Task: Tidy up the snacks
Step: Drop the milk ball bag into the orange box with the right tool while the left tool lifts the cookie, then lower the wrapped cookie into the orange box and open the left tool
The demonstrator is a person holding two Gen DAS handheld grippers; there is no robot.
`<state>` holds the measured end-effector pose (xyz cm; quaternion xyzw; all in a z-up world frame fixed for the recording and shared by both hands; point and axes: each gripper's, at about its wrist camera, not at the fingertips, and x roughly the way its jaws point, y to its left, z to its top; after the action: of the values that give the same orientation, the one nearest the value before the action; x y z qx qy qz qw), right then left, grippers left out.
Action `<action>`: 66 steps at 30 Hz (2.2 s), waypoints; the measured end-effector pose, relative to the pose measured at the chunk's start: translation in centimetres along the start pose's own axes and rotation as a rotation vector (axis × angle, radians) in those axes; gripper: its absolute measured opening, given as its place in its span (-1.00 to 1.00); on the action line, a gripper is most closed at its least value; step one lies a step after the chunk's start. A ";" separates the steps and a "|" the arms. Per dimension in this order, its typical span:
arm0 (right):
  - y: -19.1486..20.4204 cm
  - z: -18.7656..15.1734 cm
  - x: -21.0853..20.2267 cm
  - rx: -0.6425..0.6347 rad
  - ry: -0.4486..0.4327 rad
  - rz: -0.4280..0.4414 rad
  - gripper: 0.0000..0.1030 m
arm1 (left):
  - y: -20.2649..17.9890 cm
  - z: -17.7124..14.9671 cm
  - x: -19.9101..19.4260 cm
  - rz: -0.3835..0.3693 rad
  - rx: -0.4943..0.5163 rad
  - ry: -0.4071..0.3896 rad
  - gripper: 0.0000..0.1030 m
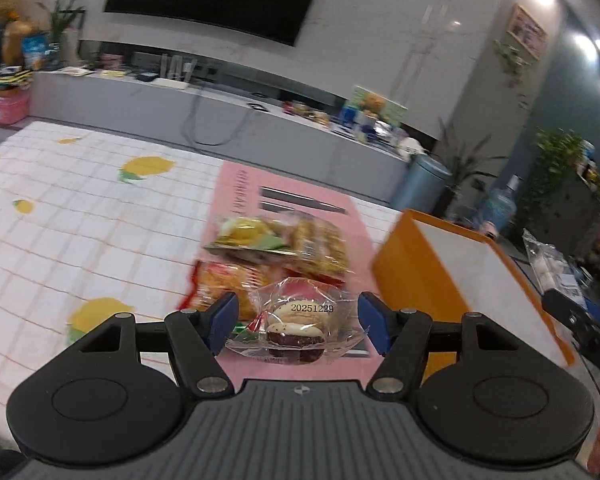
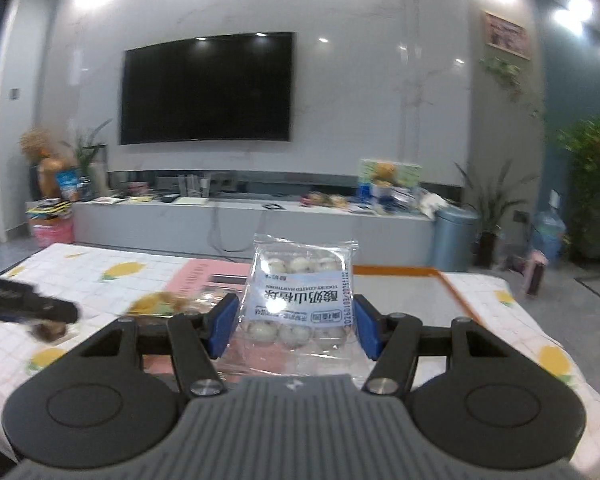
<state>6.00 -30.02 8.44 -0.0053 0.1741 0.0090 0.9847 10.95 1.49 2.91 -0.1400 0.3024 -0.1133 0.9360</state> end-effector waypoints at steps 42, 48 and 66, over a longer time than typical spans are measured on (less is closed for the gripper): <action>-8.7 -1.5 5.3 0.097 0.210 -0.386 0.67 | -9.3 -2.4 0.5 -0.117 0.141 0.108 0.47; -9.4 -0.4 3.4 0.110 0.079 -0.406 0.67 | -14.0 -1.5 0.6 -0.140 0.215 0.105 0.47; -10.4 0.5 1.5 0.111 -0.025 -0.470 0.77 | -22.4 -1.9 9.9 -0.136 0.315 0.191 0.47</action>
<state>7.80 -40.40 8.46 0.0086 0.1560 -0.2300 0.9606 14.83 -22.78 3.57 -0.0006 0.3582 -0.2350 0.9036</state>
